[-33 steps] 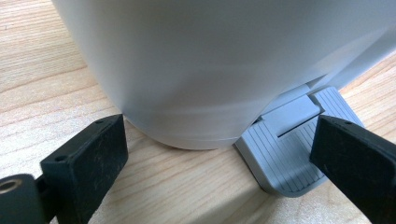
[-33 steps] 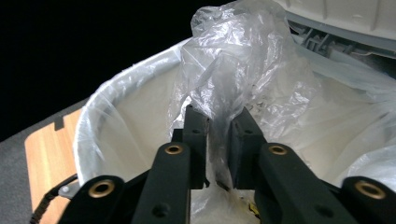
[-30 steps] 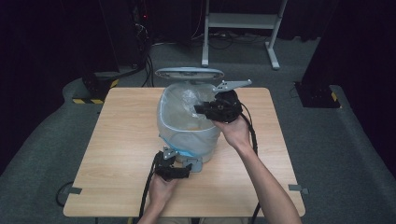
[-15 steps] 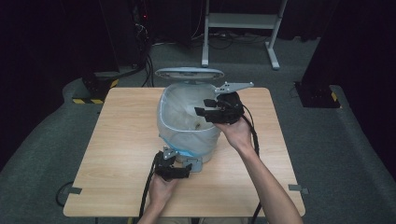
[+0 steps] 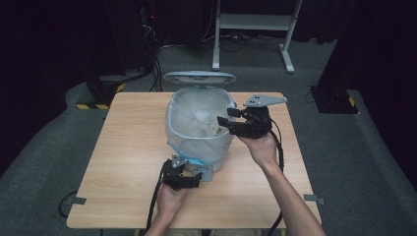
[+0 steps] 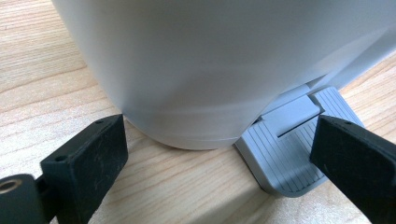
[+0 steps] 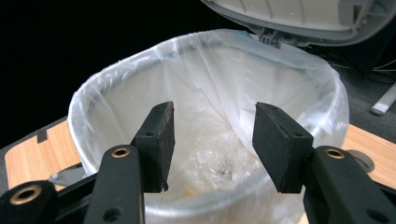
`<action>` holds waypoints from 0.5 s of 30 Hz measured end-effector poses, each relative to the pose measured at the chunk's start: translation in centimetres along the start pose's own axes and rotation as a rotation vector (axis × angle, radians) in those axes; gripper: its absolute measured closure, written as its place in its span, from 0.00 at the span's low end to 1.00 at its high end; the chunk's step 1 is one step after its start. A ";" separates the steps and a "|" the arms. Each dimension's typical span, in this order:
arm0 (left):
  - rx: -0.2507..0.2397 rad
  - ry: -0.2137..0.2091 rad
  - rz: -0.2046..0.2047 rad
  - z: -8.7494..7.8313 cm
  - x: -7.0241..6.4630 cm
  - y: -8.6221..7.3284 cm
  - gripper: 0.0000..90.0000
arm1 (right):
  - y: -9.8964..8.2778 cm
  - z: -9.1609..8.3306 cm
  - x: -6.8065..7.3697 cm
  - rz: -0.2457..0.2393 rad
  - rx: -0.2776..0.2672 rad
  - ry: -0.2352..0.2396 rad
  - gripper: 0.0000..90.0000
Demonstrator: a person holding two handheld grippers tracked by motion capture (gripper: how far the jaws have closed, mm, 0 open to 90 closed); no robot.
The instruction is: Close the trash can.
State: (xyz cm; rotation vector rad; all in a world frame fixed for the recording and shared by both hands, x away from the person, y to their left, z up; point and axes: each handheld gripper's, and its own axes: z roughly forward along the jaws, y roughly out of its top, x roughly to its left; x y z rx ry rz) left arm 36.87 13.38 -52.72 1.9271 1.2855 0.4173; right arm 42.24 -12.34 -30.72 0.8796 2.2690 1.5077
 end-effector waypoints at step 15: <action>0.001 -0.002 0.000 0.0 0.0 0.0 0.05 | -2.4 -2.4 -0.9 0.051 -0.052 -0.023 0.52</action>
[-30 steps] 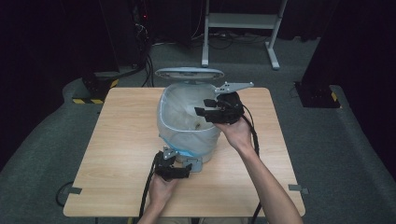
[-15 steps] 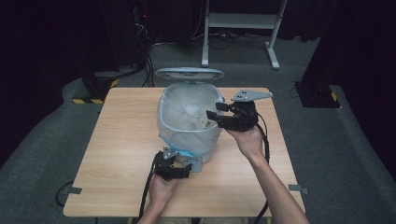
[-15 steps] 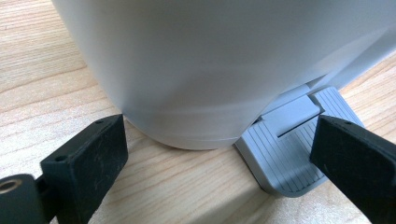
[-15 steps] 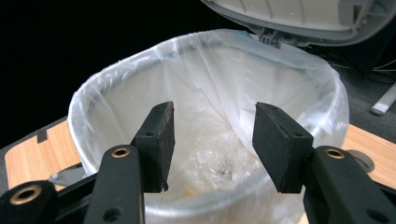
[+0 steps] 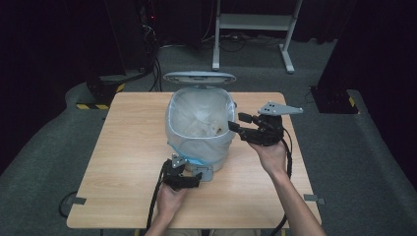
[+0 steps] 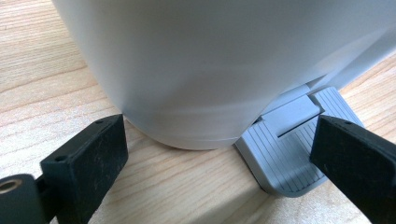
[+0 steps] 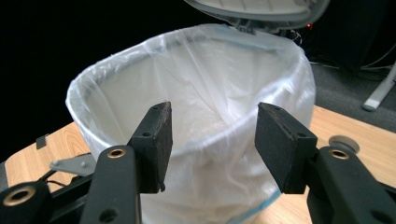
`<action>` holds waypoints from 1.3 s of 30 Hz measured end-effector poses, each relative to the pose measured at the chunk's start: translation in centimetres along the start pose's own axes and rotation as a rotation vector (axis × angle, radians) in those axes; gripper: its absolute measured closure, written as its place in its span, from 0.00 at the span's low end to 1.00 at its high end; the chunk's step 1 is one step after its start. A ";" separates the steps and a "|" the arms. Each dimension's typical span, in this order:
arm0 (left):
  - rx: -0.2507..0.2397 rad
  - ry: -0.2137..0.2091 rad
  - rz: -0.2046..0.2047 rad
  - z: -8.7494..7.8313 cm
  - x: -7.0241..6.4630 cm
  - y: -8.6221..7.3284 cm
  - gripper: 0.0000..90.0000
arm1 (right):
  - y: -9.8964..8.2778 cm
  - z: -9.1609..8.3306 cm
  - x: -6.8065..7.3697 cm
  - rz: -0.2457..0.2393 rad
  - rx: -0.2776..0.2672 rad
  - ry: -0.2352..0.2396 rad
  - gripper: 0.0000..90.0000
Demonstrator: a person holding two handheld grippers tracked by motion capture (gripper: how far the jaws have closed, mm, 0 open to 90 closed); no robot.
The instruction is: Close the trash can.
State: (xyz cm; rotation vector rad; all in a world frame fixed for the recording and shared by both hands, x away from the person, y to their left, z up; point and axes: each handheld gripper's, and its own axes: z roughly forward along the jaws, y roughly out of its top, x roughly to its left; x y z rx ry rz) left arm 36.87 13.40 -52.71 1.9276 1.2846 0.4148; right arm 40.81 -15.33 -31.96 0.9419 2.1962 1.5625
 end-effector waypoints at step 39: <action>-0.001 -0.002 -0.004 0.0 0.0 0.0 0.05 | -8.7 -3.9 -1.9 0.099 -0.031 -0.067 0.49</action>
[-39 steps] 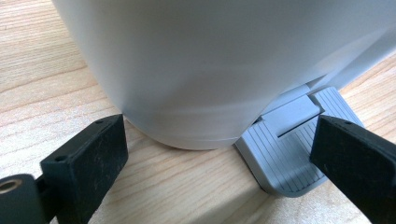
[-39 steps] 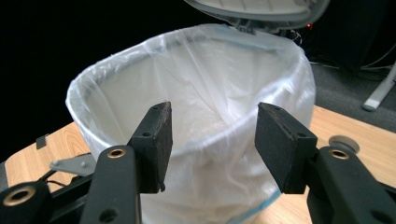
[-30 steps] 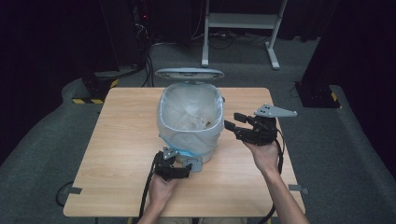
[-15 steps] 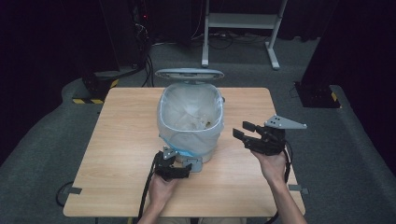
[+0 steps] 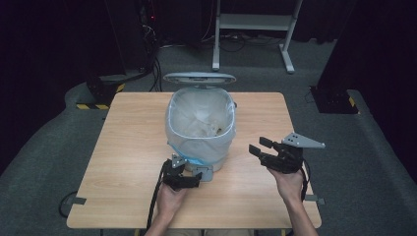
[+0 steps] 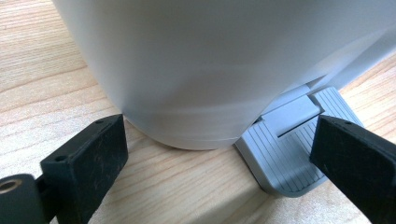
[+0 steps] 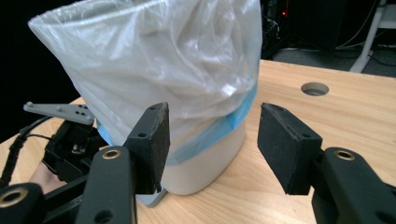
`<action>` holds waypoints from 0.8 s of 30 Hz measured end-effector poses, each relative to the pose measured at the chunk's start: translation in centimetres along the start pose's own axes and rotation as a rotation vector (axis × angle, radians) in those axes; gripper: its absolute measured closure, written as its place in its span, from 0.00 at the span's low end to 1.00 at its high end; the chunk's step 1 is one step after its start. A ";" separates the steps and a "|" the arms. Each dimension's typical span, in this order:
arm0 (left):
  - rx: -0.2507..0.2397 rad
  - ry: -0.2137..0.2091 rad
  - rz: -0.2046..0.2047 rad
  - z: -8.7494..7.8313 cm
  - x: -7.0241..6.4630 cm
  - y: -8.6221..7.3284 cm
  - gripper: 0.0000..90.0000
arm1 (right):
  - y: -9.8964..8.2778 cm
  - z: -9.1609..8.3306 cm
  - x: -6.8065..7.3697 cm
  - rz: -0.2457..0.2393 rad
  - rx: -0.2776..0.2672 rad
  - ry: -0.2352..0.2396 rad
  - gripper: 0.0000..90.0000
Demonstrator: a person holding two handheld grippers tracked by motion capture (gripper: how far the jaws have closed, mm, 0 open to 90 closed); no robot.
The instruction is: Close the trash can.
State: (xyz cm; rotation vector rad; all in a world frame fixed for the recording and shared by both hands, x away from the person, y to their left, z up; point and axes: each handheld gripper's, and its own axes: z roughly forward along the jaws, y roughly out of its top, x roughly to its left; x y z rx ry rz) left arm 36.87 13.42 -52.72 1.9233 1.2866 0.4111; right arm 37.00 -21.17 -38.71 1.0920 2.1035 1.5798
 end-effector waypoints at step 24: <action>0.001 0.001 0.004 0.0 0.0 0.0 0.05 | -6.5 1.1 -1.1 0.029 0.086 -0.054 0.49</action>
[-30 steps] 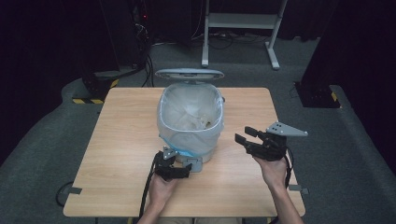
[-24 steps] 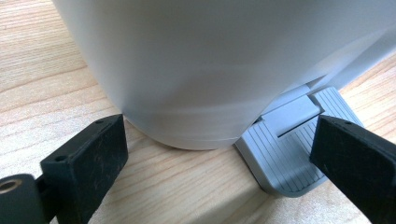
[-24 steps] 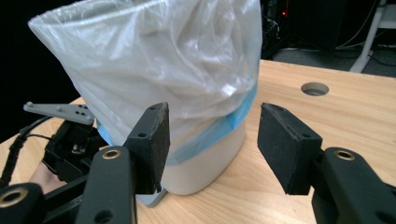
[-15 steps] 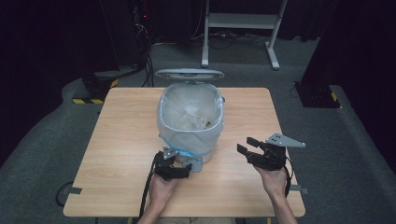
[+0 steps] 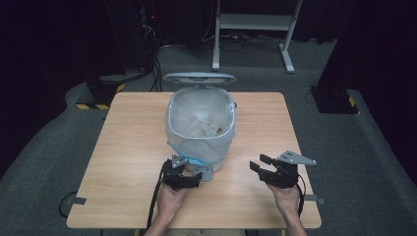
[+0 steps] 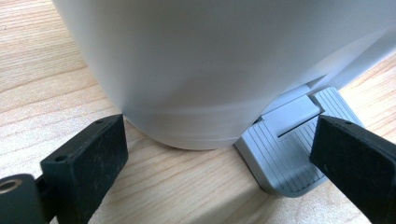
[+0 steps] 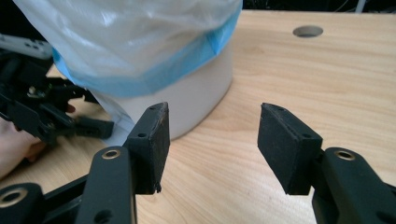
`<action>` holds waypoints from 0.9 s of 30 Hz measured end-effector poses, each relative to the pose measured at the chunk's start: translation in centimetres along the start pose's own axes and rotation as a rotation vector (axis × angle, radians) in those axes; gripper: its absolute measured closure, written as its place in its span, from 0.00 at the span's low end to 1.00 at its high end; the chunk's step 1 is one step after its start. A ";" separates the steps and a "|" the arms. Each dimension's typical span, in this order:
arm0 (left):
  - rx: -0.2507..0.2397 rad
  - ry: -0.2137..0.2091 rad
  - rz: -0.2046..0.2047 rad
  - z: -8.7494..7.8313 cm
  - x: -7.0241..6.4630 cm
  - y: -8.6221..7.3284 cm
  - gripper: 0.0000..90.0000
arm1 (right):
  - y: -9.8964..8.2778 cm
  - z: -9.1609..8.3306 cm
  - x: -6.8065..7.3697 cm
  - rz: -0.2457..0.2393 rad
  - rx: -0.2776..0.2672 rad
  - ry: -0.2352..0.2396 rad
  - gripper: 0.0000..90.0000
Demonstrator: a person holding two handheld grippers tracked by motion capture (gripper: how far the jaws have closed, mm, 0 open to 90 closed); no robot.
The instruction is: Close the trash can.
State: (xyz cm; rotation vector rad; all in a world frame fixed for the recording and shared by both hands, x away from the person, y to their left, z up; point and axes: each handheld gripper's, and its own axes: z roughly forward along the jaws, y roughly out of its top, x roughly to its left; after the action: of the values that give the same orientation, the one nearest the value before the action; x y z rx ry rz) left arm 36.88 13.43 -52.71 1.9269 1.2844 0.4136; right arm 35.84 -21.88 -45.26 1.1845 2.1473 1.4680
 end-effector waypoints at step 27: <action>-0.002 0.000 -0.001 0.0 0.0 0.0 0.05 | -3.7 2.8 -1.2 -0.005 0.129 -0.090 0.48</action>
State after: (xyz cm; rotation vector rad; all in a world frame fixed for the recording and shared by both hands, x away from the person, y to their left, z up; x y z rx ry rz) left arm 36.89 13.47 -52.72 1.9241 1.2845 0.4141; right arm 36.62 -21.51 -49.99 1.2620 2.2105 1.2651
